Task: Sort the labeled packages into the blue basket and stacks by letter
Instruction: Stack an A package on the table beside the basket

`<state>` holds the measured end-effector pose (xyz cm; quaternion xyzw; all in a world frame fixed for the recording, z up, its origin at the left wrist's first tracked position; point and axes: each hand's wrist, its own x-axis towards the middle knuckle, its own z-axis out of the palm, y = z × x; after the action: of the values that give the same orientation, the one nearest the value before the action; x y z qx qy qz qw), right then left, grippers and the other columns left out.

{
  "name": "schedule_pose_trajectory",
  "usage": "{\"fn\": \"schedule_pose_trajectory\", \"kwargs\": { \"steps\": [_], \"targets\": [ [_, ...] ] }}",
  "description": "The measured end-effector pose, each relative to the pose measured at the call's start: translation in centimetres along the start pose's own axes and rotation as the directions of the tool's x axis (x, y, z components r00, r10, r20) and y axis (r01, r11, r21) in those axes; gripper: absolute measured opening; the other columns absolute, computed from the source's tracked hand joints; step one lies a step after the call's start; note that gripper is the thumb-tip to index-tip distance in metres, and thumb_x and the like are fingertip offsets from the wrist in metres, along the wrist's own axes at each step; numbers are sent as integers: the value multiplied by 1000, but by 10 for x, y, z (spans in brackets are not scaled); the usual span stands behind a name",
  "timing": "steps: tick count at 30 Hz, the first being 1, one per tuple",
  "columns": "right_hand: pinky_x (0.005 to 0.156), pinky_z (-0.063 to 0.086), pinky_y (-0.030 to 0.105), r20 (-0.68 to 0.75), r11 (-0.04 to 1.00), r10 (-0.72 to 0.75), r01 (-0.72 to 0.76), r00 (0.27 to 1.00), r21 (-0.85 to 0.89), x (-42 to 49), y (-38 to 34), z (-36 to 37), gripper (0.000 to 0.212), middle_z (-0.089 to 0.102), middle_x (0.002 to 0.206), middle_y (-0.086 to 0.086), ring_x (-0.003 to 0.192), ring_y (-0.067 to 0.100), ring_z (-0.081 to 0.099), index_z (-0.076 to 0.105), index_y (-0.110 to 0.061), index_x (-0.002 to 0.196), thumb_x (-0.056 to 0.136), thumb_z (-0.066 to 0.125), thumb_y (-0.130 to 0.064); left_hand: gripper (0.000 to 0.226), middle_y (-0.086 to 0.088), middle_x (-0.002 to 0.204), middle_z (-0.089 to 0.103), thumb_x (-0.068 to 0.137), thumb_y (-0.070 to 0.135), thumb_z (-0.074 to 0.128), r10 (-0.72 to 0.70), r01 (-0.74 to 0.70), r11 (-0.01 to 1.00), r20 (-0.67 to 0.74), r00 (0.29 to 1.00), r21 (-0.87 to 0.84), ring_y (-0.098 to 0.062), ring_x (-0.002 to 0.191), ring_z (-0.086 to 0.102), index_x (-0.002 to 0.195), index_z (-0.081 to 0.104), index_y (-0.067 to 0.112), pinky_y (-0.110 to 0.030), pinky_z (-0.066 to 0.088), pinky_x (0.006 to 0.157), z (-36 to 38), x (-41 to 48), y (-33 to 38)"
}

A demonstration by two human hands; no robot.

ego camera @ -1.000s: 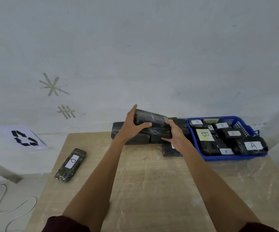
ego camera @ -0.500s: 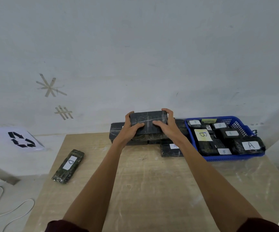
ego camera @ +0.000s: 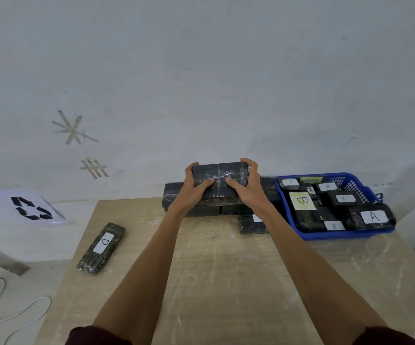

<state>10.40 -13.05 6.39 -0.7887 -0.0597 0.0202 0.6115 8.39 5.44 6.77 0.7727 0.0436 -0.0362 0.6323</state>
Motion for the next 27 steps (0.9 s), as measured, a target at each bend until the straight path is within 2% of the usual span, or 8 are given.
{"fn": "schedule_pose_trajectory", "kwargs": {
  "steps": [3, 7, 10, 14, 17, 21, 24, 27],
  "targets": [
    [103, 49, 53, -9, 1000, -22, 22, 1000, 23, 3, 1, -3, 63, 38, 134, 6, 128, 27, 44, 33, -52, 128, 84, 75, -38, 61, -4, 124, 59, 102, 23, 58, 18, -18, 1000, -1, 1000, -7, -5, 98, 67, 147, 18, 31, -18, 56, 76, 1, 3, 0],
    [106, 47, 51, 19, 999, -15, 14, 1000, 49, 7, 0, -1, 63, 36, 136, 5, 129, 25, 43, 33, -57, 125, 83, 76, -42, 62, -8, 137, 51, 101, 29, 61, 22, -22, 999, 20, 1000, 30, -21, 117, 61, 145, 18, 36, -41, 54, 101, -2, 5, -2],
    [101, 52, 51, 12, 997, -1, 0, 1000, 73, 6, 4, 1, 62, 40, 136, 6, 127, 26, 48, 33, -65, 117, 70, 73, -58, 62, -9, 137, 51, 101, 28, 61, 24, -25, 999, 20, 1000, 34, -19, 115, 63, 145, 18, 34, -35, 55, 96, -3, 5, -1],
    [100, 53, 51, 16, 998, -1, 0, 1000, 68, 7, 6, -1, 63, 41, 136, 7, 126, 26, 50, 34, -56, 126, 79, 76, -46, 68, -7, 142, 49, 95, 41, 65, 24, -24, 998, 16, 1000, 49, -14, 113, 64, 144, 18, 40, -34, 55, 96, -1, 4, -2],
    [112, 43, 50, 59, 998, 36, -39, 998, 57, 9, 9, -1, 75, 32, 149, 5, 138, 23, 39, 25, -45, 143, 90, 75, -30, 73, -7, 146, 44, 81, 58, 66, 34, -35, 995, 5, 999, 91, -22, 123, 58, 137, 20, 48, -46, 51, 104, -3, 3, -6],
    [123, 19, 47, 69, 937, 293, -300, 954, 180, 13, 11, -1, 100, 4, 169, -3, 154, 22, 12, -3, -31, 161, 92, 69, -46, 66, -3, 149, 35, 88, 53, 65, 127, -125, 972, 4, 992, 197, -26, 137, 42, 137, 21, 47, -46, 42, 112, -2, 2, -4],
    [115, 36, 51, 108, 821, 445, -453, 889, 348, 15, 10, -1, 83, 42, 156, 3, 141, 26, 42, 32, -25, 155, 89, 58, -67, 58, 0, 141, 33, 98, 33, 64, 219, -217, 942, 22, 976, 255, -23, 135, 38, 141, 25, 37, -50, 40, 114, -2, 4, -2],
    [78, 56, 43, 187, 713, 488, -513, 853, 478, 13, 10, -1, 58, 69, 113, 7, 104, 24, 66, 61, -25, 121, 96, 38, -71, 56, 1, 134, 34, 94, 31, 63, 305, -303, 902, 42, 951, 308, -22, 131, 39, 138, 28, 37, -52, 42, 112, -1, 5, 1]
  ]
}}
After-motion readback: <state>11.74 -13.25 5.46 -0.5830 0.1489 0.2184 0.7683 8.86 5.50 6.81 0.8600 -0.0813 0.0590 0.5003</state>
